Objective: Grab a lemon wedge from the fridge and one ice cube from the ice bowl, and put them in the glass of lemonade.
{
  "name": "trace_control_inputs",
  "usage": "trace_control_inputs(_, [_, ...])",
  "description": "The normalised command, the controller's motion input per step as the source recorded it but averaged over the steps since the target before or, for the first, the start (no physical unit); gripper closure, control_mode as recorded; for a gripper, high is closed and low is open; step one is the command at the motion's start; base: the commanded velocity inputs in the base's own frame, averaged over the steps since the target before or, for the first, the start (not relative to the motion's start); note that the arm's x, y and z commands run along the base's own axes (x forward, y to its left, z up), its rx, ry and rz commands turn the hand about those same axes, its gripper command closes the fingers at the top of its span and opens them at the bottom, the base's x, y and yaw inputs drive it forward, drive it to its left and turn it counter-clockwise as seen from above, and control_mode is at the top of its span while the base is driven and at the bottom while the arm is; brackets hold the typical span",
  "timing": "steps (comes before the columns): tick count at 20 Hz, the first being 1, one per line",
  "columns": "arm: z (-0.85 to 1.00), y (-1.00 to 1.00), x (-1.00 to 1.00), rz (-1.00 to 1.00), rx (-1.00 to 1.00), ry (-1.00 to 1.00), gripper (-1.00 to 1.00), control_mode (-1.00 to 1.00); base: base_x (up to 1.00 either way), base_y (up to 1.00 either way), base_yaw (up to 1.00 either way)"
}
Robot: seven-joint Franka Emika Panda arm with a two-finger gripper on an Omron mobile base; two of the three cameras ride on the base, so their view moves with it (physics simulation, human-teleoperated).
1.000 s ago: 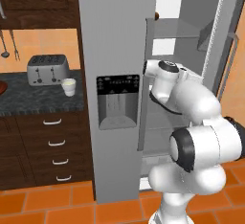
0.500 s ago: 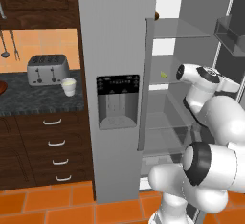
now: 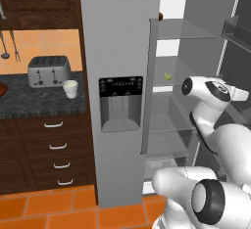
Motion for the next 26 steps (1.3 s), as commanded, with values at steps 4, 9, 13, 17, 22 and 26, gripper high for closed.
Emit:
trace_control_inputs(4, [0.01,1.0,-0.54,0.41,0.0,0.29,-1.0,-1.0,0.0,0.0,0.0])
trace_control_inputs(9, [0.01,1.0,-0.18,0.53,0.0,0.44,-1.0,-1.0,0.0,0.0,0.0])
trace_control_inputs(13, [0.01,0.86,-0.14,0.53,0.02,0.49,-1.0,-1.0,0.0,0.0,0.0])
trace_control_inputs(17, [0.14,0.06,-0.05,0.19,0.03,0.13,-1.0,-1.0,0.0,0.0,0.0])
trace_control_inputs(22, [0.06,0.1,-0.07,0.03,0.02,0.16,-1.0,-1.0,0.0,0.0,0.0])
trace_control_inputs(26, [0.0,0.01,-0.16,0.02,0.2,0.31,-1.0,-1.0,0.0,0.0,0.0])
